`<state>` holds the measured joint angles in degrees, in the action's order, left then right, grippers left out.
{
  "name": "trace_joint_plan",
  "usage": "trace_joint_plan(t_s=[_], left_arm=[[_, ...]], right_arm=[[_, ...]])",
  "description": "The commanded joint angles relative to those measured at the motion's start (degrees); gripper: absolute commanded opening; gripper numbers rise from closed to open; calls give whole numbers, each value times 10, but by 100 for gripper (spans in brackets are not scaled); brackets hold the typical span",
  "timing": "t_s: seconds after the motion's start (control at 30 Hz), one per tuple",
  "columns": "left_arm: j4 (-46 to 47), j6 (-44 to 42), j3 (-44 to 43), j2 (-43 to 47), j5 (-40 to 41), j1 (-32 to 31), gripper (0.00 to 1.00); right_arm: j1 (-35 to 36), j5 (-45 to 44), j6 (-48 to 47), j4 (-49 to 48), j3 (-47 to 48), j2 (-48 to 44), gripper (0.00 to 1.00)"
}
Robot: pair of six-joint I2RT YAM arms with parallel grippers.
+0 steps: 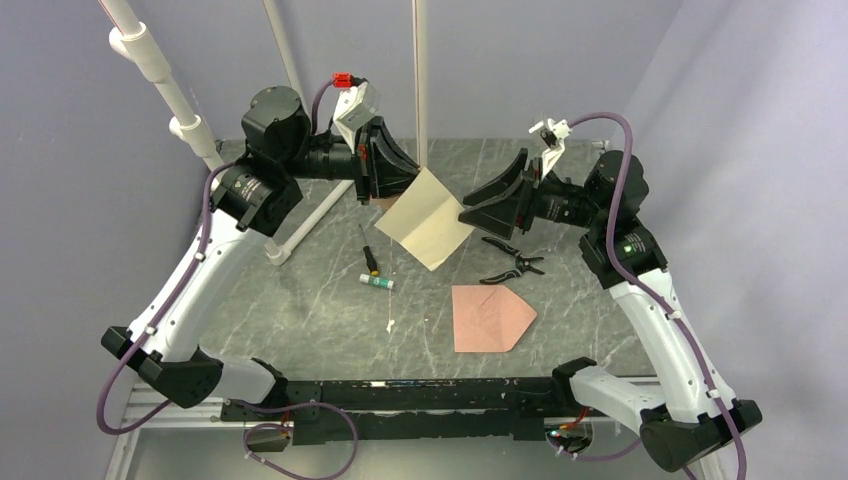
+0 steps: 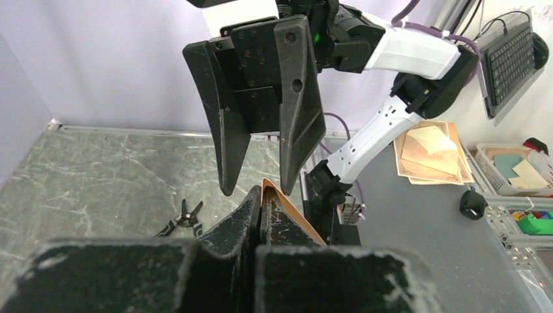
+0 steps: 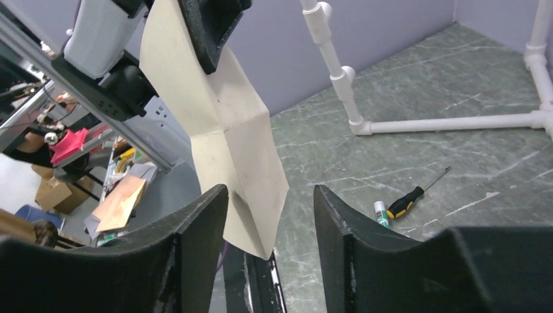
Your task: Place the letter into the envelope and seal it
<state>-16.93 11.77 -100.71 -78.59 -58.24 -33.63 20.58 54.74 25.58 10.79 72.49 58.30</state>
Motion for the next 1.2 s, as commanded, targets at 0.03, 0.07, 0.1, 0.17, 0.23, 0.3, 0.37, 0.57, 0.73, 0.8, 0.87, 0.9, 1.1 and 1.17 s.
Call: trace_joint_plan(t_s=[0.03,0.07,0.1,0.17,0.23,0.3,0.37,0.57,0.73,0.8,0.87,0.9,1.1,1.17], left_arm=[[19,11,-11,-6,-45,-2,2],[20,12,-11,-8,-52,-2,3],[21,12,-11,-9,-56,-2,2],[19,12,-12,-11,-61,-2,3],[14,8,-14,-12,-62,-2,2],[14,8,-11,-11,-57,-2,3],[17,8,-8,-10,-54,-2,2],[-19,-18,-16,-14,-35,-2,3],[-223,-180,-80,-22,88,-2,62],[-271,-211,-100,-18,125,-2,73],[-282,-220,-100,-3,144,-2,82],[-277,-220,-93,6,148,-2,86],[-184,-168,-43,52,161,-2,93],[-164,-132,-42,46,185,-2,93]], right_arm=[[6,41,-2,-44,14,9,47],[6,43,2,-44,18,15,40],[7,50,7,-45,23,19,34],[8,64,12,-44,32,29,31],[9,66,8,-39,36,31,35],[10,67,0,-28,39,33,38],[11,70,-2,-23,41,37,39],[12,43,-19,-4,52,38,0],[11,-59,-73,55,55,26,0],[11,-100,-93,78,53,20,0],[11,-129,-105,89,52,17,0],[11,-135,-108,91,53,16,0],[11,-98,-133,108,67,25,0],[11,-81,-142,113,68,23,0]])
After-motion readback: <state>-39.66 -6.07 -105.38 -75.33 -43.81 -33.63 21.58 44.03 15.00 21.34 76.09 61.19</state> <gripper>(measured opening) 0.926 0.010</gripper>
